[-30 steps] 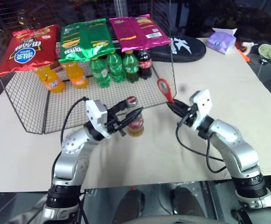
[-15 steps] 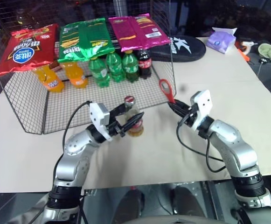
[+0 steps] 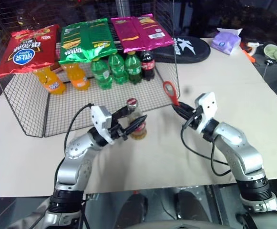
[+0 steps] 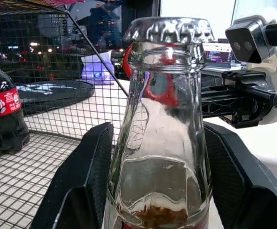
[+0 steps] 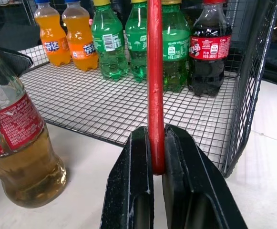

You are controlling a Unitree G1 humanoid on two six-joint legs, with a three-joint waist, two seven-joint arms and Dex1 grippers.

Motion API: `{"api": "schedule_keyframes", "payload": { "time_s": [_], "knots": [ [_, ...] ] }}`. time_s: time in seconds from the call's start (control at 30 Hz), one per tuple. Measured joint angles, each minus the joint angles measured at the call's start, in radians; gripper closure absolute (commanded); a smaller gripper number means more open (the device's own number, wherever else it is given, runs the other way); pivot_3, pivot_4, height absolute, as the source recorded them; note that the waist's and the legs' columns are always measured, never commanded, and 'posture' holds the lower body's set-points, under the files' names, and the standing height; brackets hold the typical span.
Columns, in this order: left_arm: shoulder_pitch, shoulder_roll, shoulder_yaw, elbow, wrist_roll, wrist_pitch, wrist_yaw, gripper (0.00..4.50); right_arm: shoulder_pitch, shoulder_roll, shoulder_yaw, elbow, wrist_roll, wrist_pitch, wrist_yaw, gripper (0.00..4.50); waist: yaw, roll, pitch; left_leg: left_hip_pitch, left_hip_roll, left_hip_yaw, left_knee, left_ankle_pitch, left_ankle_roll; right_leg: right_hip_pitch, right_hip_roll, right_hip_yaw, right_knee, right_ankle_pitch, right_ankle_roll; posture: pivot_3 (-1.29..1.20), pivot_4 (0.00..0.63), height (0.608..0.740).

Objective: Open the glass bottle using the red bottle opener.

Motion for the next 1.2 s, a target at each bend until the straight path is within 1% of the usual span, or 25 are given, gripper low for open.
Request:
{"api": "schedule_keyframes", "payload": {
  "time_s": [0.1, 0.2, 0.23, 0.27, 0.37, 0.4, 0.53, 0.63, 0.7, 0.83, 0.9, 1.07, 1.2],
  "knots": [
    [0.000, 0.000, 0.000, 0.001, 0.004, -0.003, 0.000, 2.26, -0.009, -0.002, 0.012, 0.000, -0.027, -0.021, 0.004, 4.50, 0.000, 0.000, 0.000, 0.000, 0.000, 0.000, 0.000, 0.000, 0.000, 0.000, 0.000, 0.000, 0.000, 0.000, 0.000, 0.00, 0.150, 0.740],
    [0.000, 0.000, 0.000, 0.001, 0.005, -0.005, 0.001, 2.26, -0.037, -0.017, 0.049, -0.002, -0.112, -0.107, 0.003, 4.50, -0.001, 0.000, 0.000, 0.000, 0.000, 0.000, 0.000, 0.000, 0.000, 0.000, 0.000, 0.000, 0.000, 0.000, 0.000, 0.00, 0.150, 0.740],
    [0.000, 0.000, -0.001, 0.001, 0.006, -0.005, 0.001, 2.26, -0.057, -0.028, 0.068, -0.002, -0.164, -0.160, 0.003, 4.50, 0.000, 0.000, 0.000, 0.000, 0.000, 0.000, 0.000, 0.000, 0.000, 0.000, 0.000, 0.000, 0.000, 0.000, 0.000, 0.00, 0.150, 0.740],
    [0.000, 0.000, -0.001, 0.001, 0.006, -0.005, 0.001, 2.26, -0.058, -0.028, 0.069, -0.003, -0.166, -0.163, 0.003, 4.50, 0.000, 0.000, 0.000, 0.000, 0.000, 0.000, 0.000, 0.000, 0.000, 0.000, 0.000, 0.000, 0.000, 0.000, 0.000, 0.00, 0.150, 0.740],
    [-0.001, 0.000, -0.002, 0.004, 0.008, -0.010, 0.001, 2.26, -0.085, -0.064, 0.133, 0.016, -0.326, -0.318, -0.019, 4.50, -0.001, 0.000, 0.000, 0.000, 0.000, 0.000, 0.000, 0.000, 0.000, 0.000, 0.000, 0.000, 0.000, 0.000, 0.000, 0.00, 0.150, 0.740],
    [-0.003, 0.000, -0.003, 0.007, 0.008, -0.012, 0.002, 2.26, -0.101, -0.073, 0.164, 0.040, -0.412, -0.410, -0.040, 4.50, -0.001, 0.000, 0.000, 0.001, 0.000, 0.000, 0.000, 0.000, 0.000, 0.000, 0.000, 0.000, 0.000, 0.000, 0.000, 0.00, 0.150, 0.740],
    [-0.004, -0.003, -0.005, 0.007, 0.010, -0.012, 0.003, 2.26, -0.107, -0.092, 0.239, 0.126, -0.589, -0.613, -0.093, 4.50, 0.000, 0.000, 0.000, 0.000, 0.000, 0.000, 0.000, 0.000, 0.000, 0.000, 0.000, 0.000, 0.000, 0.000, 0.000, 0.00, 0.150, 0.740],
    [-0.003, -0.003, -0.004, 0.008, 0.011, -0.013, 0.005, 2.26, -0.117, -0.094, 0.246, 0.193, -0.680, -0.732, -0.158, 4.50, -0.001, 0.000, 0.000, 0.001, 0.000, 0.001, 0.000, 0.000, 0.000, 0.000, 0.000, 0.000, 0.000, 0.000, 0.000, 0.00, 0.150, 0.740],
    [-0.003, -0.003, -0.004, 0.008, 0.011, -0.013, 0.005, 2.26, -0.129, -0.096, 0.245, 0.208, -0.709, -0.768, -0.177, 4.50, -0.001, 0.000, 0.000, 0.001, 0.000, 0.001, 0.000, 0.000, 0.000, 0.000, 0.001, 0.000, 0.000, 0.000, 0.000, 0.00, 0.150, 0.740],
    [-0.011, -0.010, -0.006, 0.018, 0.011, -0.013, 0.004, 2.26, -0.169, -0.091, 0.251, 0.286, -0.799, -0.906, -0.255, 4.50, 0.000, 0.000, 0.000, 0.001, 0.000, 0.000, 0.000, 0.000, -0.001, 0.000, 0.001, 0.000, 0.000, 0.000, 0.000, 0.00, 0.150, 0.740],
    [-0.014, -0.013, -0.006, 0.022, 0.011, -0.014, 0.003, 2.26, -0.171, -0.084, 0.255, 0.313, -0.818, -0.950, -0.286, 4.50, 0.000, 0.000, 0.000, 0.001, 0.000, 0.001, 0.000, 0.000, -0.001, 0.000, 0.001, 0.000, 0.000, 0.000, 0.000, 0.00, 0.150, 0.740],
    [-0.017, -0.015, -0.005, 0.028, 0.011, -0.016, 0.000, 2.26, -0.188, -0.075, 0.257, 0.373, -0.828, -1.018, -0.309, 4.50, 0.000, 0.000, 0.000, 0.002, 0.000, 0.000, 0.000, 0.000, -0.001, 0.001, 0.001, 0.000, 0.000, 0.000, 0.000, 0.00, 0.150, 0.740],
    [-0.021, -0.019, -0.006, 0.034, 0.011, -0.015, -0.001, 2.26, -0.188, -0.054, 0.266, 0.429, -0.764, -1.052, -0.285, 4.50, 0.000, 0.000, -0.001, 0.003, 0.000, 0.000, 0.000, 0.000, -0.001, 0.002, 0.001, 0.000, 0.000, 0.000, 0.000, 0.00, 0.150, 0.740]
  ]
}}
